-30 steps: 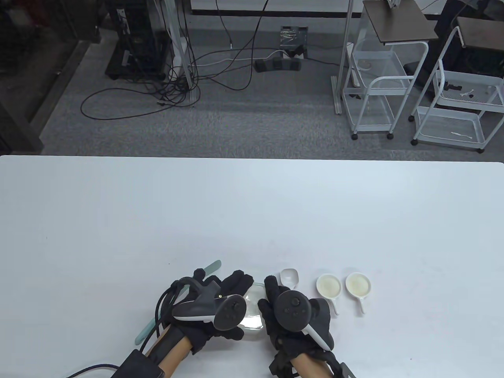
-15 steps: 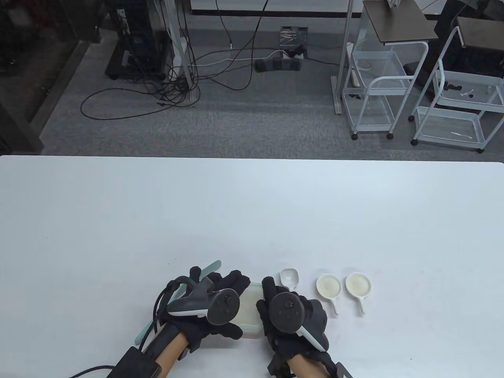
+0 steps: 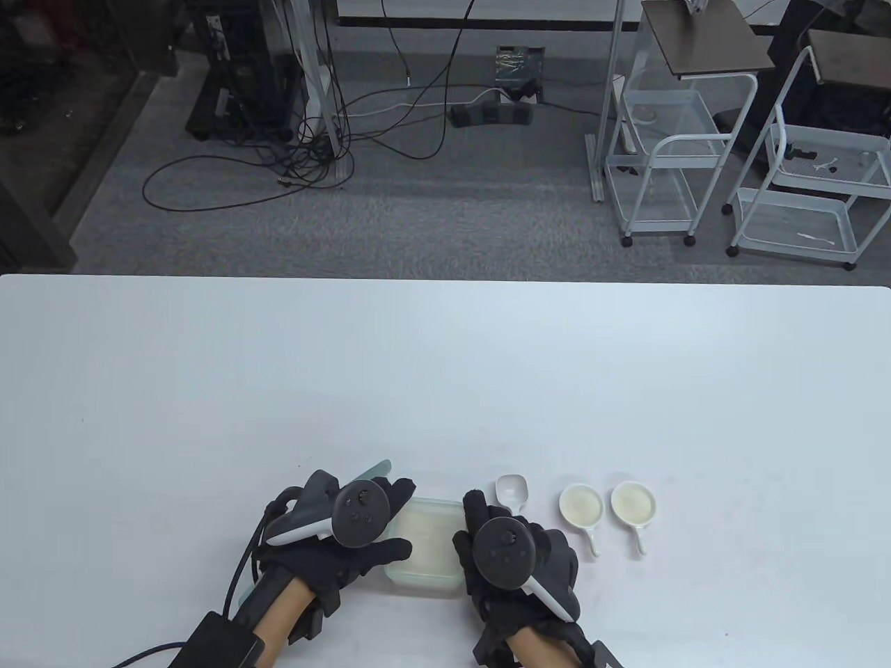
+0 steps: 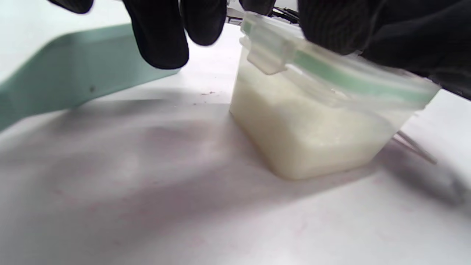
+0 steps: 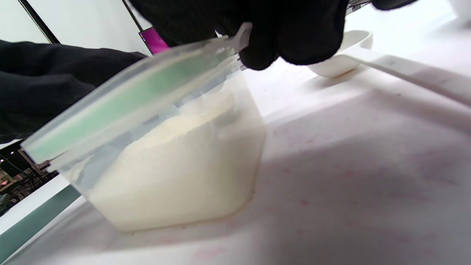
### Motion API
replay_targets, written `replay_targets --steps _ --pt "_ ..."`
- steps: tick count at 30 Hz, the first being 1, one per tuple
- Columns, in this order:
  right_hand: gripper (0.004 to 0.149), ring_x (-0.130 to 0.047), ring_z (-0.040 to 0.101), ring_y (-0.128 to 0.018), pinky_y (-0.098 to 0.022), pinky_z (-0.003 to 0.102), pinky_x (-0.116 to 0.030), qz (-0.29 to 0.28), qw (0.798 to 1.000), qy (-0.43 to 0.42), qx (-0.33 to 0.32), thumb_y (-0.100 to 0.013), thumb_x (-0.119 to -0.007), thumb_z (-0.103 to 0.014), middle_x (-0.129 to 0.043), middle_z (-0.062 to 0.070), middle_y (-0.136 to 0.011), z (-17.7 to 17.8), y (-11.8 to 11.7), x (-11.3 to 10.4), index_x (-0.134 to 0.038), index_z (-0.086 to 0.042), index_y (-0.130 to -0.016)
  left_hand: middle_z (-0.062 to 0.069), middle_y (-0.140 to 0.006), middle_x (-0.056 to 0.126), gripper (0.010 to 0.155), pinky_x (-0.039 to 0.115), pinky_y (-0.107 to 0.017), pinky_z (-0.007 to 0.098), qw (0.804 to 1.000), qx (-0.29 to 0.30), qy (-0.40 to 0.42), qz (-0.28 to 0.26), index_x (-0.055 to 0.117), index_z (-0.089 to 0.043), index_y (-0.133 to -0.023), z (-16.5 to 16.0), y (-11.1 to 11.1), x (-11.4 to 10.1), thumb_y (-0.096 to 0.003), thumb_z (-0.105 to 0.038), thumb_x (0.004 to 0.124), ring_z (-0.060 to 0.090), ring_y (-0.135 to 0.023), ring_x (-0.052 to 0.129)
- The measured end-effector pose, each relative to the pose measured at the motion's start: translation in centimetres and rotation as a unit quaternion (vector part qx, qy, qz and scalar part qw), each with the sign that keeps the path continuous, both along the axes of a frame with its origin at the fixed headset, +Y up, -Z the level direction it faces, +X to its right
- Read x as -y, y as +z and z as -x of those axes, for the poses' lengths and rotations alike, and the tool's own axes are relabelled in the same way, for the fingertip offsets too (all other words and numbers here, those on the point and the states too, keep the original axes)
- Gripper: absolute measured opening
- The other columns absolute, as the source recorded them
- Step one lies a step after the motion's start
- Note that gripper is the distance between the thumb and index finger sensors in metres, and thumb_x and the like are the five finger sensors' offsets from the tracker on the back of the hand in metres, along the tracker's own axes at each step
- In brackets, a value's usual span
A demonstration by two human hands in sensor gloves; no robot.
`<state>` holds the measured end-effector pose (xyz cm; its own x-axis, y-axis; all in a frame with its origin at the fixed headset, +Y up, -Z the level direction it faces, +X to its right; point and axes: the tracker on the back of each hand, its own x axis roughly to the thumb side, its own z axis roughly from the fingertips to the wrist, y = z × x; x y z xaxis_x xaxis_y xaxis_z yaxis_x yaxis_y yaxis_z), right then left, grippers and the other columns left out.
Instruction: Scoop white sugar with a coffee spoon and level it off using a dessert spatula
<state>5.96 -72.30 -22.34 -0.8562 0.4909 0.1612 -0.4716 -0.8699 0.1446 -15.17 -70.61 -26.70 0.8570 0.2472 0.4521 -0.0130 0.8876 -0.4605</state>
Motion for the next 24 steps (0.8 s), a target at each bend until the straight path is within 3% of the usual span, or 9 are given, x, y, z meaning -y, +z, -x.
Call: replay_targets --steps 3,6,15,24 --pt "0.059 -0.076 0.049 -0.077 -0.06 0.083 -0.05 -0.003 1.0 0.003 0.0 -0.058 -0.074 -0.024 -0.075 0.029 -0.094 0.07 0.04 0.0 -0.055 0.001 -0.108 0.019 -0.119 0.073 0.085 0.058 -0.071 0.076 1.0 -0.003 0.029 -0.004 0.033 -0.015 -0.125 -0.21 0.04 -0.1 -0.0597 -0.053 0.072 0.038 -0.098 0.085" --pt "0.059 -0.077 0.05 -0.077 -0.06 0.083 -0.05 -0.003 1.0 0.001 0.0 -0.058 -0.074 -0.024 -0.076 0.029 -0.094 0.08 0.06 0.03 -0.055 0.001 -0.108 0.015 -0.111 0.08 0.086 0.06 -0.071 0.075 0.995 -0.038 0.072 0.051 0.032 -0.015 -0.125 0.28 -0.25 0.35 -0.06 -0.049 0.075 0.034 -0.092 0.089" --pt "0.059 -0.077 0.049 -0.078 -0.06 0.083 -0.05 -0.004 1.0 0.004 -0.001 -0.058 -0.074 -0.024 -0.075 0.029 -0.094 0.17 0.08 0.0 -0.055 0.001 -0.108 0.014 -0.105 0.078 0.086 0.057 -0.07 0.077 0.998 -0.039 0.037 0.042 0.032 -0.019 -0.126 0.22 -0.44 0.42 -0.0591 -0.053 0.073 0.035 -0.091 0.084" --pt "0.059 -0.074 0.051 -0.08 -0.06 0.084 -0.049 -0.001 1.0 0.011 0.001 -0.058 -0.073 -0.025 -0.073 0.03 -0.096 0.23 0.13 -0.06 -0.055 0.001 -0.108 0.017 -0.113 0.072 0.085 0.054 -0.07 0.08 0.997 -0.049 0.028 0.051 0.029 -0.021 -0.126 0.2 -0.28 0.47 -0.0599 -0.053 0.071 0.04 -0.097 0.081"
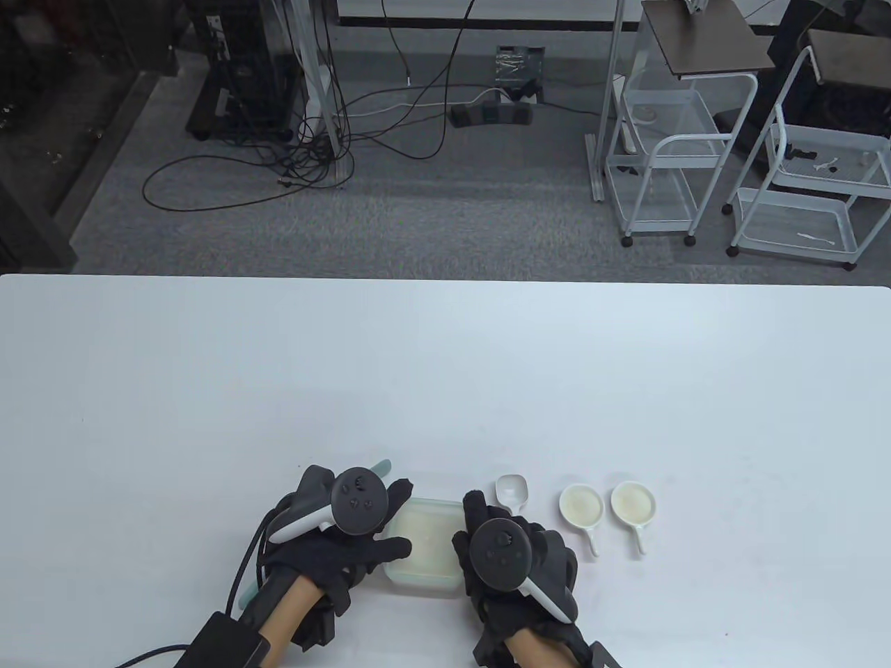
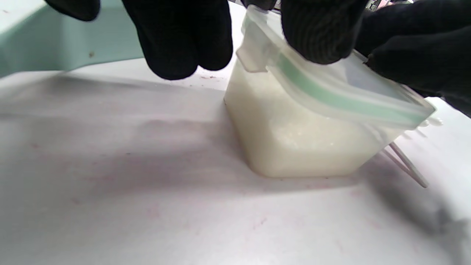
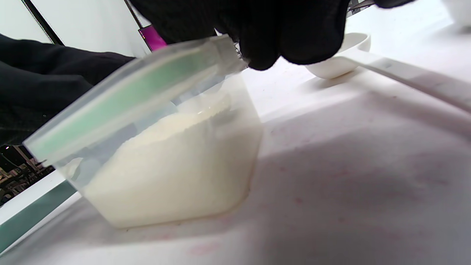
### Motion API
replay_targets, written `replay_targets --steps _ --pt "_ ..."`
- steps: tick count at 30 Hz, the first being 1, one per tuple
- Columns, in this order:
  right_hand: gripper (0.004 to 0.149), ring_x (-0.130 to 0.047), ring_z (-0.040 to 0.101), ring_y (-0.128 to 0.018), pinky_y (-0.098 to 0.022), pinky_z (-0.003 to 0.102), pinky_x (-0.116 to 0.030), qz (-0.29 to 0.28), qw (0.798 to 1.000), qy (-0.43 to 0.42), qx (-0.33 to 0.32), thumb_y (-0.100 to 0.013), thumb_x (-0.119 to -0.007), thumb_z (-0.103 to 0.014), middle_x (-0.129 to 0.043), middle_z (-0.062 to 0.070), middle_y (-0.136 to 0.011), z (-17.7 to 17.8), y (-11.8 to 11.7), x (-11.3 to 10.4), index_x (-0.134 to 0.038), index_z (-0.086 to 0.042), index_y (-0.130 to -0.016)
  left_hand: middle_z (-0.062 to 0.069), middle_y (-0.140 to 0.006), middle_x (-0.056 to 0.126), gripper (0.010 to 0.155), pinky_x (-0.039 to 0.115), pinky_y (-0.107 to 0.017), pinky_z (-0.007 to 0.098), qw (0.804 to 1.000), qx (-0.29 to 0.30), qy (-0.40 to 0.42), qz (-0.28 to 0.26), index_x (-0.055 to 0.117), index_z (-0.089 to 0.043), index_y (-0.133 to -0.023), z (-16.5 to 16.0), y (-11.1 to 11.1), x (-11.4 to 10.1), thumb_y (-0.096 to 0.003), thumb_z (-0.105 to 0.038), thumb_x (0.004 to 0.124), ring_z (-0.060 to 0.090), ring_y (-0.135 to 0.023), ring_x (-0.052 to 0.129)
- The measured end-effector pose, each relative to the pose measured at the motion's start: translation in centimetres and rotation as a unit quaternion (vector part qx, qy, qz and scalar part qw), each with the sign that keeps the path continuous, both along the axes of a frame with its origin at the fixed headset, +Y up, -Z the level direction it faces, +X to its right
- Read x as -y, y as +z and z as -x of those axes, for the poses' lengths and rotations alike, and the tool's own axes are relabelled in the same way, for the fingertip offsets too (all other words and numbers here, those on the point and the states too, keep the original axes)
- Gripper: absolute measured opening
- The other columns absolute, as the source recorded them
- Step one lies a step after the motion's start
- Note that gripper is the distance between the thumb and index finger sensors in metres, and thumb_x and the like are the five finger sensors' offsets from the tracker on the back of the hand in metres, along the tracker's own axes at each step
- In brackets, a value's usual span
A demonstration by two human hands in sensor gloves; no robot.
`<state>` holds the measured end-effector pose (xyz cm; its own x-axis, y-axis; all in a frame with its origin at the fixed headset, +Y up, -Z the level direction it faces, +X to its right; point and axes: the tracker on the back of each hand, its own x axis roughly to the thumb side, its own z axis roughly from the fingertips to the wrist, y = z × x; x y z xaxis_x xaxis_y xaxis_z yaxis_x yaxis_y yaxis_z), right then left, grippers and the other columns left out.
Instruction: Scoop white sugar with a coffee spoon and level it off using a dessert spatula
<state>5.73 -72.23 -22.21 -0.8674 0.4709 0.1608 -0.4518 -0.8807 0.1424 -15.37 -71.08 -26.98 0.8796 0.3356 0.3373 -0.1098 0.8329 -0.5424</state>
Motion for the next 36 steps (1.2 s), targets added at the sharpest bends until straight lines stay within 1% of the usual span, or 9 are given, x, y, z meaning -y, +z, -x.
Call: replay_targets --steps 6,10,12,15,20,27,31,33,36 --pt "0.06 -0.072 0.053 -0.082 -0.061 0.084 -0.048 -0.004 1.0 0.017 0.004 -0.058 -0.074 -0.026 -0.07 0.032 -0.098 0.1 0.1 -0.1 -0.055 0.0 -0.108 0.017 -0.112 0.072 0.085 0.052 -0.07 0.08 1.0 -0.002 -0.022 -0.01 0.029 -0.022 -0.126 -0.3 0.2 -0.2 -0.0597 -0.054 0.071 0.041 -0.097 0.079" --pt "0.06 -0.071 0.053 -0.082 -0.061 0.084 -0.048 -0.007 0.999 0.04 0.007 -0.058 -0.073 -0.027 -0.069 0.032 -0.098 0.3 0.2 -0.3 -0.056 0.0 -0.108 0.014 -0.107 0.076 0.085 0.053 -0.07 0.08 0.998 -0.006 -0.048 -0.028 0.031 -0.021 -0.126 -0.7 0.5 -0.6 -0.0594 -0.055 0.07 0.039 -0.095 0.08" --pt "0.06 -0.074 0.051 -0.079 -0.061 0.082 -0.05 -0.018 0.998 0.057 0.011 -0.058 -0.074 -0.028 -0.072 0.031 -0.095 0.6 0.5 -0.5 -0.057 0.001 -0.108 0.011 -0.101 0.081 0.084 0.055 -0.07 0.078 0.997 -0.008 -0.059 -0.04 0.033 -0.019 -0.126 -1.0 0.8 -0.8 -0.0593 -0.054 0.071 0.036 -0.09 0.085" --pt "0.058 -0.083 0.046 -0.072 -0.061 0.08 -0.054 -0.034 0.995 0.098 0.007 -0.057 -0.075 -0.027 -0.083 0.025 -0.087 1.3 1.1 -0.9 -0.06 0.0 -0.106 0.005 -0.094 0.088 0.083 0.059 -0.07 0.075 0.996 -0.012 -0.066 -0.05 0.035 -0.016 -0.126 -1.4 1.1 -1.0 -0.0593 -0.051 0.072 0.03 -0.084 0.092" --pt "0.056 -0.087 0.045 -0.07 -0.061 0.08 -0.055 -0.048 0.992 0.118 0.012 -0.058 -0.075 -0.024 -0.086 0.025 -0.086 2.0 1.5 -0.9 -0.062 0.002 -0.105 0.006 -0.095 0.09 0.083 0.06 -0.07 0.075 0.997 -0.026 -0.058 -0.045 0.035 -0.015 -0.125 -1.5 1.2 -0.9 -0.0597 -0.049 0.073 0.03 -0.084 0.094" --pt "0.056 -0.086 0.046 -0.071 -0.061 0.081 -0.054 -0.042 0.992 0.116 0.014 -0.058 -0.074 -0.024 -0.085 0.026 -0.087 2.0 1.6 -0.9 -0.061 0.002 -0.105 0.009 -0.097 0.089 0.082 0.061 -0.07 0.075 0.999 -0.034 -0.029 -0.026 0.035 -0.012 -0.125 -1.4 1.0 -0.8 -0.0607 -0.045 0.074 0.033 -0.085 0.094" --pt "0.055 -0.086 0.046 -0.071 -0.061 0.081 -0.054 -0.042 0.992 0.115 0.015 -0.058 -0.074 -0.023 -0.085 0.026 -0.087 2.1 1.7 -0.9 -0.061 0.003 -0.105 0.009 -0.096 0.09 0.081 0.061 -0.07 0.075 0.999 -0.036 -0.029 -0.028 0.036 -0.012 -0.125 -1.4 1.0 -0.8 -0.0605 -0.045 0.074 0.032 -0.084 0.095" --pt "0.055 -0.088 0.045 -0.071 -0.061 0.079 -0.057 -0.039 0.995 0.093 0.019 -0.058 -0.074 -0.021 -0.086 0.027 -0.086 1.9 1.6 -0.8 -0.061 0.004 -0.105 0.009 -0.097 0.09 0.081 0.061 -0.07 0.075 0.998 -0.036 -0.031 -0.029 0.036 -0.012 -0.125 -1.4 1.1 -0.8 -0.0606 -0.045 0.074 0.032 -0.085 0.095" --pt "0.055 -0.089 0.045 -0.071 -0.061 0.078 -0.058 -0.011 0.999 0.025 0.032 -0.057 -0.075 -0.021 -0.087 0.028 -0.087 0.9 1.3 -0.6 -0.061 0.004 -0.104 0.009 -0.097 0.089 0.081 0.061 -0.07 0.075 0.999 -0.036 -0.027 -0.027 0.036 -0.012 -0.125 -1.3 1.1 -0.8 -0.0607 -0.045 0.074 0.033 -0.085 0.094"
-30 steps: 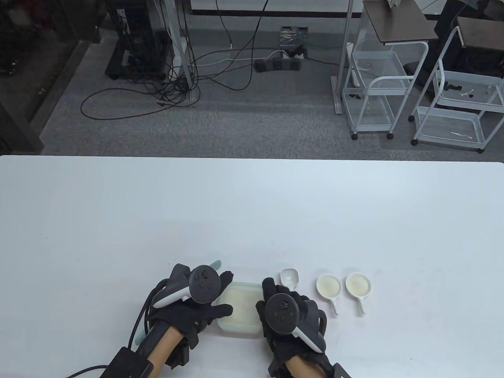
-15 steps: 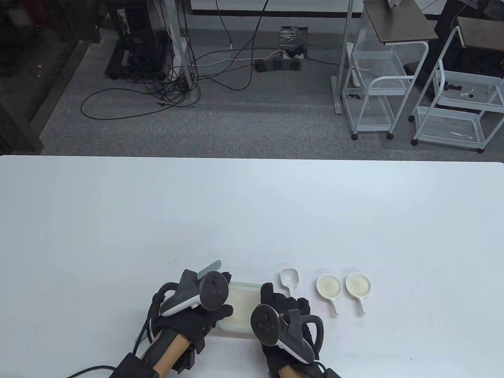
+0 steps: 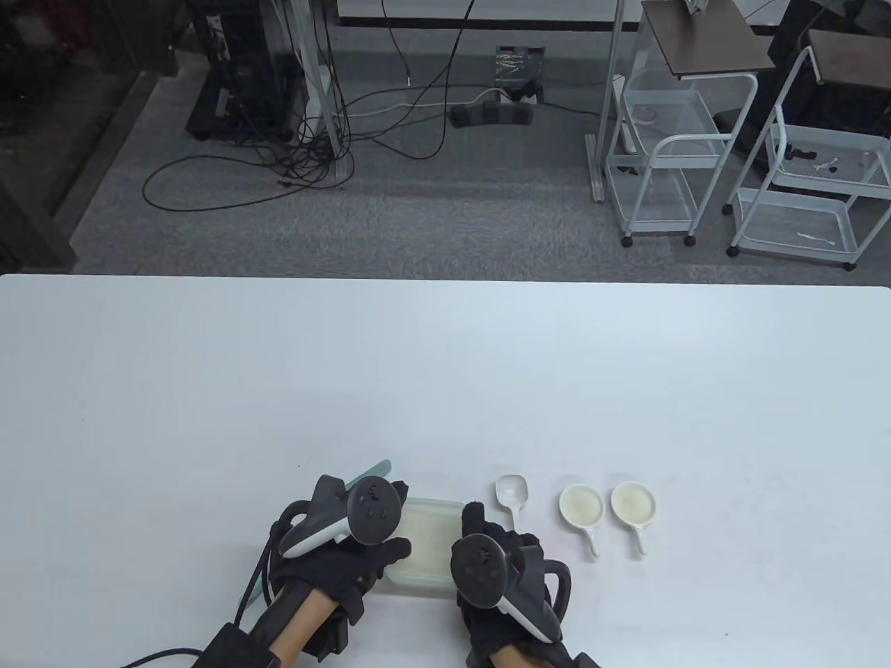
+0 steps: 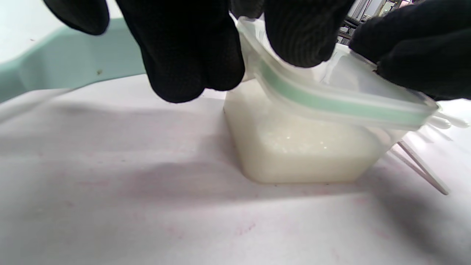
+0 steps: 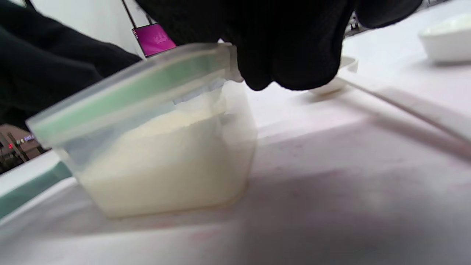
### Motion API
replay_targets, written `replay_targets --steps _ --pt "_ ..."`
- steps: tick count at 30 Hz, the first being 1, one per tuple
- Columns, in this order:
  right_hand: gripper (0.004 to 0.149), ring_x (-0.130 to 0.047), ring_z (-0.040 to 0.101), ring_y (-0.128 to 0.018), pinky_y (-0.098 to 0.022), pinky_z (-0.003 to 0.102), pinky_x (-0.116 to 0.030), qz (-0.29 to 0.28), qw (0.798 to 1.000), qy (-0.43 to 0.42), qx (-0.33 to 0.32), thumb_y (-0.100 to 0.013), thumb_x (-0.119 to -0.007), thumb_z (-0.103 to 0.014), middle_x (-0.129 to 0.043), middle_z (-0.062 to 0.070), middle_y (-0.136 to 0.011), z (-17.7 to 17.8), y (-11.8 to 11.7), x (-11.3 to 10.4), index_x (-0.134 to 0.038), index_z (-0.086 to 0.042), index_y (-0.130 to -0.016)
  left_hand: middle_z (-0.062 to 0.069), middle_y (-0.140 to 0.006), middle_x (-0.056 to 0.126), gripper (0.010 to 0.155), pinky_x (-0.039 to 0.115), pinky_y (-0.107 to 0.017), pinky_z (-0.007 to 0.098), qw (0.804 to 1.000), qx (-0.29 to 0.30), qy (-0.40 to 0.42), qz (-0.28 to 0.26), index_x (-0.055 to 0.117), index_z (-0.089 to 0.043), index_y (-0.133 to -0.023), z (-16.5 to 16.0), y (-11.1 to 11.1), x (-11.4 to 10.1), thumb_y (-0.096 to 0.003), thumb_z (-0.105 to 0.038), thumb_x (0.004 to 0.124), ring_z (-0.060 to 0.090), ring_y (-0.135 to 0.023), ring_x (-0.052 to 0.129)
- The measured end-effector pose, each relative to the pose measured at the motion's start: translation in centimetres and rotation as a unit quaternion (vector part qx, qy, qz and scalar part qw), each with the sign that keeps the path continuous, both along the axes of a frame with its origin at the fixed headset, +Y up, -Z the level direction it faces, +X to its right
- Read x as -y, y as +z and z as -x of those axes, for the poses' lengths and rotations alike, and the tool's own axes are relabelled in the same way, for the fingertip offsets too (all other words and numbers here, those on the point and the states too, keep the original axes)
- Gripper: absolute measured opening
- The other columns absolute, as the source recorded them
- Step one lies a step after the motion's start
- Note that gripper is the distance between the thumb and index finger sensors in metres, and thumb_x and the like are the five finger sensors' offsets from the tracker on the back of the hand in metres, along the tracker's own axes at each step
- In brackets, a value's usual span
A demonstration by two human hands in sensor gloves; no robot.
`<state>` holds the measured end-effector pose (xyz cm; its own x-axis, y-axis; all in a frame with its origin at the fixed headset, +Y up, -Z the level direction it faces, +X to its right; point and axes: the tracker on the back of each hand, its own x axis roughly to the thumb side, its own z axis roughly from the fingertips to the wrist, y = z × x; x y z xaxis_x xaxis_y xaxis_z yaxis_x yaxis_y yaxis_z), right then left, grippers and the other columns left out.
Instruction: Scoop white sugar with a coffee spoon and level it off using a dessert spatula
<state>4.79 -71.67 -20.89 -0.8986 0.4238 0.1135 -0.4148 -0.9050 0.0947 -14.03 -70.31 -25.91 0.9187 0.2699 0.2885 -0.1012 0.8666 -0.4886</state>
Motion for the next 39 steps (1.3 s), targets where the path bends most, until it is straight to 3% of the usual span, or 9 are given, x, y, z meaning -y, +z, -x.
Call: replay_targets --steps 5,8,12,15,19,22,26,39 --pt "0.056 -0.085 0.047 -0.074 -0.061 0.081 -0.054 0.001 1.0 0.02 -0.006 -0.057 -0.075 -0.023 -0.083 0.027 -0.089 0.0 0.1 -0.2 -0.06 0.003 -0.106 0.009 -0.099 0.087 0.081 0.058 -0.07 0.076 1.0 0.012 -0.007 -0.007 0.033 -0.013 -0.125 0.1 0.3 0.0 -0.0624 -0.047 0.072 0.033 -0.087 0.092" --pt "0.061 -0.077 0.051 -0.081 -0.063 0.08 -0.053 -0.033 0.998 0.032 -0.038 -0.058 -0.074 -0.029 -0.075 0.03 -0.097 0.1 0.3 -0.5 -0.056 0.0 -0.108 0.024 -0.118 0.066 0.091 0.05 -0.07 0.081 0.997 0.056 -0.045 -0.023 0.023 -0.009 -0.127 0.4 0.9 -0.8 -0.0613 -0.061 0.06 0.047 -0.1 0.077" --pt "0.067 -0.059 0.062 -0.093 -0.064 0.084 -0.044 -0.06 0.996 0.043 -0.046 -0.058 -0.072 -0.035 -0.054 0.034 -0.11 -0.7 0.2 -1.4 -0.049 -0.002 -0.111 0.031 -0.125 0.048 0.092 0.045 -0.068 0.083 0.982 0.043 -0.014 -0.184 0.03 -0.008 -0.126 1.0 1.5 -2.8 -0.0587 -0.065 0.057 0.059 -0.107 0.06" --pt "0.074 -0.042 0.069 -0.098 -0.064 0.087 -0.037 -0.061 0.997 0.038 -0.035 -0.057 -0.069 -0.042 -0.039 0.036 -0.115 -1.3 0.2 -1.7 -0.041 -0.002 -0.113 0.037 -0.127 0.031 0.097 0.039 -0.067 0.086 0.972 0.05 -0.025 -0.228 0.022 -0.005 -0.126 1.0 2.0 -3.4 -0.0571 -0.067 0.051 0.066 -0.109 0.045" --pt "0.075 -0.031 0.072 -0.099 -0.063 0.09 -0.031 -0.066 0.997 0.036 -0.027 -0.058 -0.065 -0.044 -0.031 0.037 -0.116 -1.8 0.3 -2.2 -0.038 -0.002 -0.114 0.041 -0.125 0.01 0.09 0.027 -0.063 0.091 0.974 0.067 -0.031 -0.213 0.006 -0.002 -0.124 1.1 2.1 -3.0 -0.0643 -0.06 0.041 0.073 -0.107 0.025" --pt "0.074 -0.029 0.072 -0.099 -0.062 0.09 -0.029 -0.069 0.997 0.031 -0.025 -0.058 -0.065 -0.043 -0.031 0.037 -0.117 -2.0 0.5 -2.5 -0.037 -0.002 -0.114 0.04 -0.125 0.009 0.087 0.024 -0.06 0.092 0.976 0.082 -0.035 -0.197 0.007 -0.003 -0.124 1.5 1.7 -2.4 -0.0674 -0.056 0.046 0.073 -0.107 0.021" --pt "0.072 -0.029 0.072 -0.099 -0.062 0.09 -0.029 -0.069 0.997 0.034 -0.026 -0.059 -0.066 -0.04 -0.031 0.037 -0.117 -1.9 0.5 -2.6 -0.038 -0.002 -0.114 0.041 -0.125 0.01 0.082 0.023 -0.057 0.094 0.977 0.105 -0.021 -0.184 0.01 -0.004 -0.125 2.2 1.4 -2.3 -0.0705 -0.05 0.05 0.075 -0.106 0.02" --pt "0.074 -0.029 0.073 -0.099 -0.061 0.091 -0.028 -0.071 0.996 0.054 -0.023 -0.059 -0.067 -0.041 -0.031 0.037 -0.117 -1.4 0.2 -2.6 -0.038 -0.002 -0.114 0.041 -0.125 0.013 0.083 0.026 -0.059 0.093 0.972 0.067 -0.036 -0.223 0.014 -0.003 -0.125 2.8 1.2 -3.1 -0.0694 -0.052 0.049 0.073 -0.107 0.025"
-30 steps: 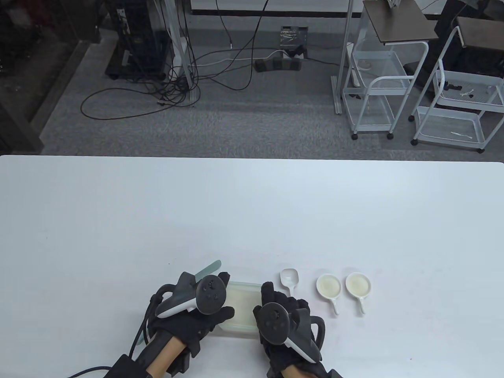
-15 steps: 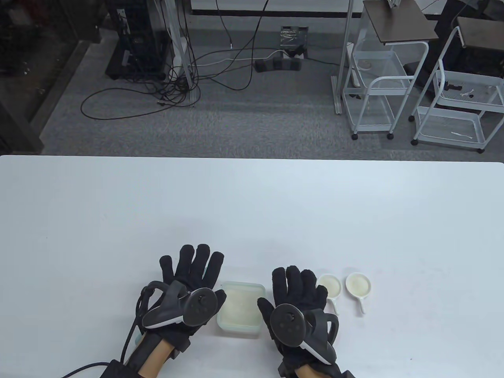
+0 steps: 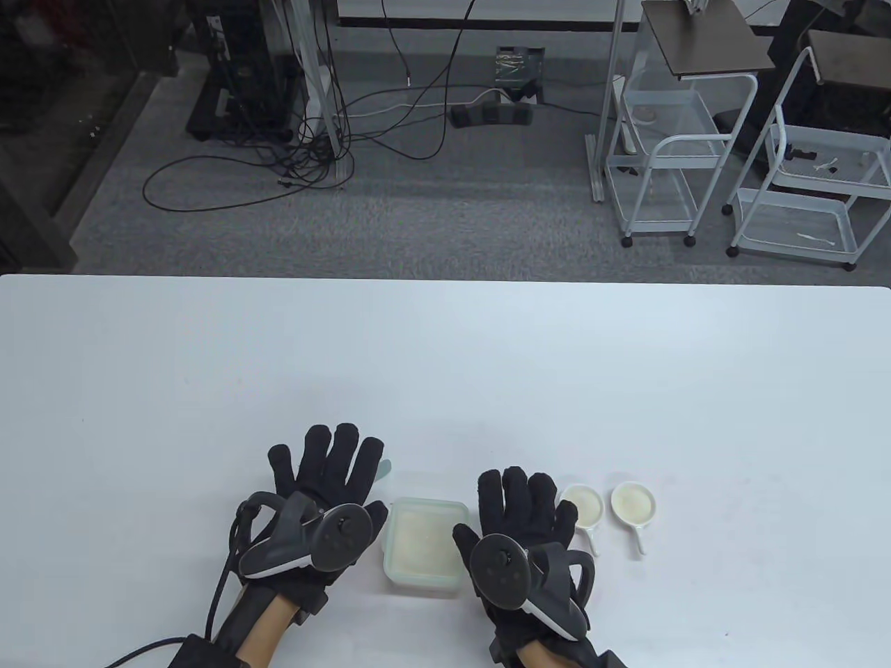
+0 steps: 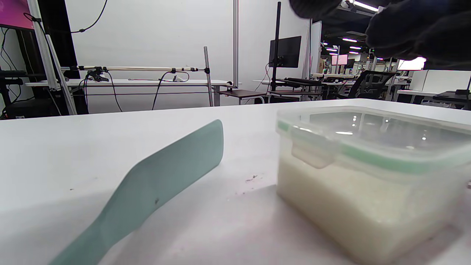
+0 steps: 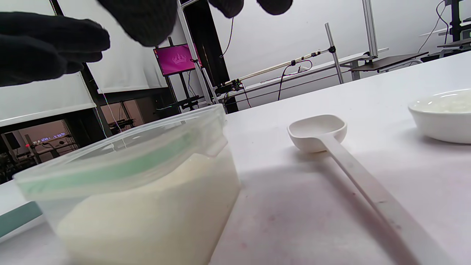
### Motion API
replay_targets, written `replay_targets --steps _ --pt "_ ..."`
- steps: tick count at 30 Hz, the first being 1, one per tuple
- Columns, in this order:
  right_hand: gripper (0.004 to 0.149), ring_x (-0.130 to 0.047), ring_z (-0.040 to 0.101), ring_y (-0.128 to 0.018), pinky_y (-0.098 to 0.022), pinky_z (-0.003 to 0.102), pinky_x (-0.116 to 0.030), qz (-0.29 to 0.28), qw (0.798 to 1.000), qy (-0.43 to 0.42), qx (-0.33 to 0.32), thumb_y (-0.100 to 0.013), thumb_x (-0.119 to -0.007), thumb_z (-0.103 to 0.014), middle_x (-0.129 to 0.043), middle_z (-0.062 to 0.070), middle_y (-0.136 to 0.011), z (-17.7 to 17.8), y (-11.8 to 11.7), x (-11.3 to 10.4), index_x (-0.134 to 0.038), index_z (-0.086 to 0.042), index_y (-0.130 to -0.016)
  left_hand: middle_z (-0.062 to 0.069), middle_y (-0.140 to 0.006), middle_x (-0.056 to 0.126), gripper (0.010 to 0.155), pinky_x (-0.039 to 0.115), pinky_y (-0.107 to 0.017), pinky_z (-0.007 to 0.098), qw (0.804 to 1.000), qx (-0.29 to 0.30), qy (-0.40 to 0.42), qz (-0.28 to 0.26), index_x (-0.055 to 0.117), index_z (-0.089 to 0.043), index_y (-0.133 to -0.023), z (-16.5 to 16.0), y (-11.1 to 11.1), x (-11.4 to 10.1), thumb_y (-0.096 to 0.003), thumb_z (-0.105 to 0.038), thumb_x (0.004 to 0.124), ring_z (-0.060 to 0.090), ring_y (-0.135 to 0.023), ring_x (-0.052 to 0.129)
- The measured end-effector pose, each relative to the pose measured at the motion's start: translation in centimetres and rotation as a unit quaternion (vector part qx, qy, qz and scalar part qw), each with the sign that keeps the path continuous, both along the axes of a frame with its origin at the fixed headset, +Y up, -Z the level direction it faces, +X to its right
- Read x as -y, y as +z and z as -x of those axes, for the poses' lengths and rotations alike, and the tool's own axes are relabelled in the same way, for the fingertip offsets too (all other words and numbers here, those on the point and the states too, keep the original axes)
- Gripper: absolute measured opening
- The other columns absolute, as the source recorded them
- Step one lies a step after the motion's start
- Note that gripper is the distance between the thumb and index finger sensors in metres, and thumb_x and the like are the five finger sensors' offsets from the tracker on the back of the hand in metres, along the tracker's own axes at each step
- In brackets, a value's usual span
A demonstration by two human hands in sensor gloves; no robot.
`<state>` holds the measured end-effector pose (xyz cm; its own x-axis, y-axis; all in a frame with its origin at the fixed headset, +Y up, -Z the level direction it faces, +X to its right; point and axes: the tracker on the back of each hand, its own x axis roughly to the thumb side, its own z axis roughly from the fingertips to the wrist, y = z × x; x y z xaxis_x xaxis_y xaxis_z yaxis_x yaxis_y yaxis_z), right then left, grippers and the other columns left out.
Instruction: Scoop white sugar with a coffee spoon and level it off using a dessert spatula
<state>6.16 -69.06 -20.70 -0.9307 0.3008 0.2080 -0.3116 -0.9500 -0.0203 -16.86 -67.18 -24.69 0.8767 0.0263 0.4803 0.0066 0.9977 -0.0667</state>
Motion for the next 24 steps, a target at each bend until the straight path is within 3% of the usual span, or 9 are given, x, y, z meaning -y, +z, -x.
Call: replay_targets --steps 24 --pt "0.074 -0.029 0.073 -0.099 -0.061 0.091 -0.029 0.004 1.0 0.025 0.0 -0.059 -0.067 -0.042 -0.031 0.037 -0.116 0.12 -0.09 0.02 -0.038 -0.002 -0.114 0.042 -0.124 0.011 0.082 0.025 -0.059 0.093 1.0 -0.001 -0.019 0.009 0.016 -0.003 -0.125 -0.44 0.0 0.19 -0.0693 -0.051 0.05 0.072 -0.108 0.025"
